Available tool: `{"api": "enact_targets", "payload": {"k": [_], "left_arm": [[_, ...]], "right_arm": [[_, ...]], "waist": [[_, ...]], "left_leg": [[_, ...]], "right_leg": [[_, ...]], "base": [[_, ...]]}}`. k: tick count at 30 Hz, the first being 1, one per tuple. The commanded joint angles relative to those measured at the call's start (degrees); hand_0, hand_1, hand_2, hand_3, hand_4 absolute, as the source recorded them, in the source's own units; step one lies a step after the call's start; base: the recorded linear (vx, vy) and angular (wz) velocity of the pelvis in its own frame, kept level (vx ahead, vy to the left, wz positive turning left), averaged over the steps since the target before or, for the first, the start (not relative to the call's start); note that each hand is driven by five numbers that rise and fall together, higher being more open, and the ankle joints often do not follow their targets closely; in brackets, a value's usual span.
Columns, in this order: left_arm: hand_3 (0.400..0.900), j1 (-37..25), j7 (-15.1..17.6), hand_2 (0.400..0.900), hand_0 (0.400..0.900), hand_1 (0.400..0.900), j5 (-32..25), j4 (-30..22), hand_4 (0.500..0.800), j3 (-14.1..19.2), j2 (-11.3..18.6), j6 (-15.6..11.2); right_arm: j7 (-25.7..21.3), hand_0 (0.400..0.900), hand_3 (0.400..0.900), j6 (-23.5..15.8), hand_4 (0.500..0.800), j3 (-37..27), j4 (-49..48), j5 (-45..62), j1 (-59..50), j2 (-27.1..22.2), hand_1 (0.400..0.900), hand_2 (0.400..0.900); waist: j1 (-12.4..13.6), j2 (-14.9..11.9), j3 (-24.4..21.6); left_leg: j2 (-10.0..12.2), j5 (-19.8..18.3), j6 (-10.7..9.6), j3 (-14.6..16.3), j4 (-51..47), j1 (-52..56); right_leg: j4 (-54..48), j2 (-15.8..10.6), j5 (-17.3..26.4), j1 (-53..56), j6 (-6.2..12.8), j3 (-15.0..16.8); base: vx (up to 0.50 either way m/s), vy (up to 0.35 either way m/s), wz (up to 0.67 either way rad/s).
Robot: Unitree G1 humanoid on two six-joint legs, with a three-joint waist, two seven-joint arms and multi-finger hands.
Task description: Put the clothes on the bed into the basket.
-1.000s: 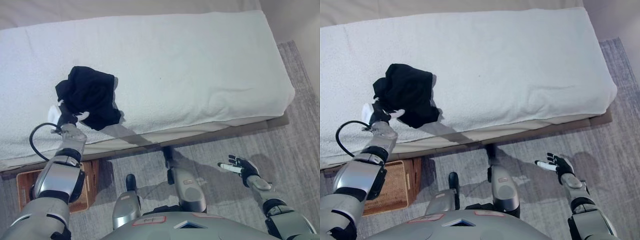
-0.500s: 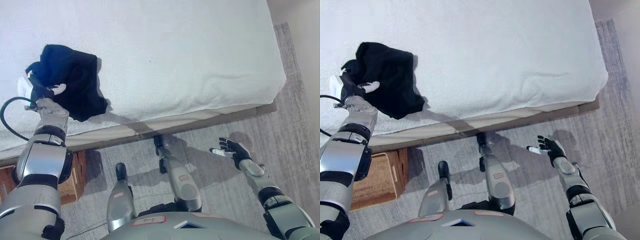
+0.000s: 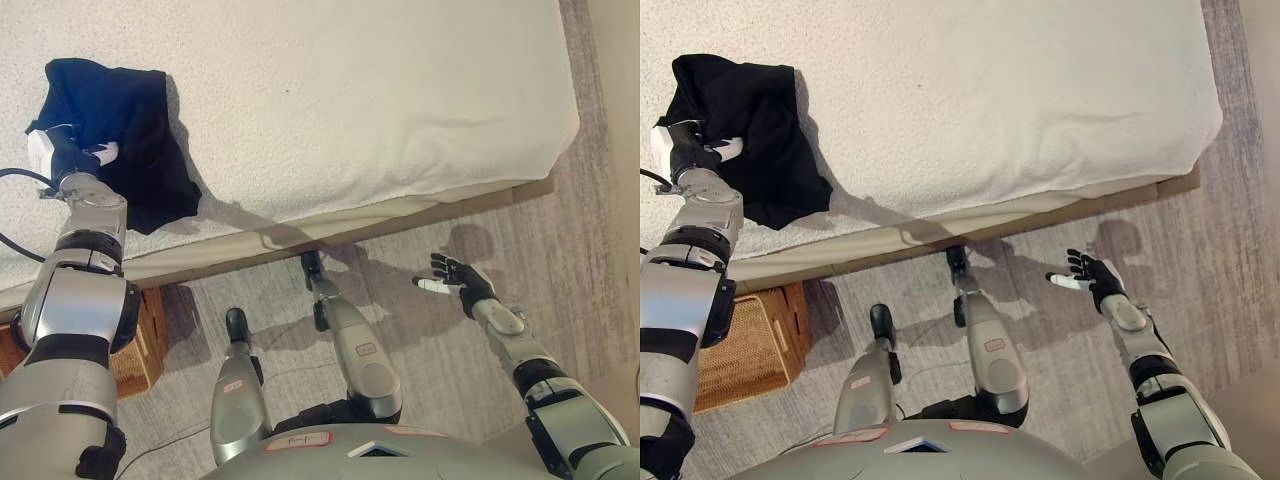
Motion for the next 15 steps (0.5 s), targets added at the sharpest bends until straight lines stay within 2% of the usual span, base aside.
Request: {"api": "enact_targets", "payload": {"k": [1,9,15], "left_arm": [[0.400,-0.19,-0.64,0.400,0.400,0.400,-0.98,-0.38,0.500,-0.10,0.56,-3.82],[0.400,3.05,-0.76,0.400,0.400,0.400,0.84,-1.30,0.500,1.08,0.62,-3.68],[0.400,9.27,-1.70,0.400,0.400,0.400,2.94,-2.05,0.500,3.90,3.28,-3.82]], "right_arm": [[-1.10,0.900,0.900,-2.43,0.800,-0.58,0.22,1.79,2.82,-6.59,0.900,0.900],[-1.25,0.900,0.900,-2.30,0.800,-1.70,1.50,0.54,3.19,-6.77,0.900,0.900],[-1.25,0.900,0.900,-2.00,0.800,-3.91,4.25,-0.77,4.11,-7.03,0.900,0.900]], "waist": [[-0.71,1.26,-4.44],[0.44,1.77,-5.81],[2.47,2.90,-6.86]], "left_leg": [[4.40,-4.14,-1.87,3.33,6.71,-0.74],[4.11,-4.59,-1.70,3.99,5.40,2.93],[3.94,-4.36,-1.42,4.46,1.80,9.47]], "right_leg": [[0.25,-0.69,4.60,-5.78,3.98,4.56],[0.20,-1.52,4.26,-2.73,4.26,4.34],[-0.25,-2.37,3.64,2.33,4.77,4.14]], "base": [[0.00,0.000,0.00],[0.03,0.017,-0.02],[0.08,0.026,0.02]]}}
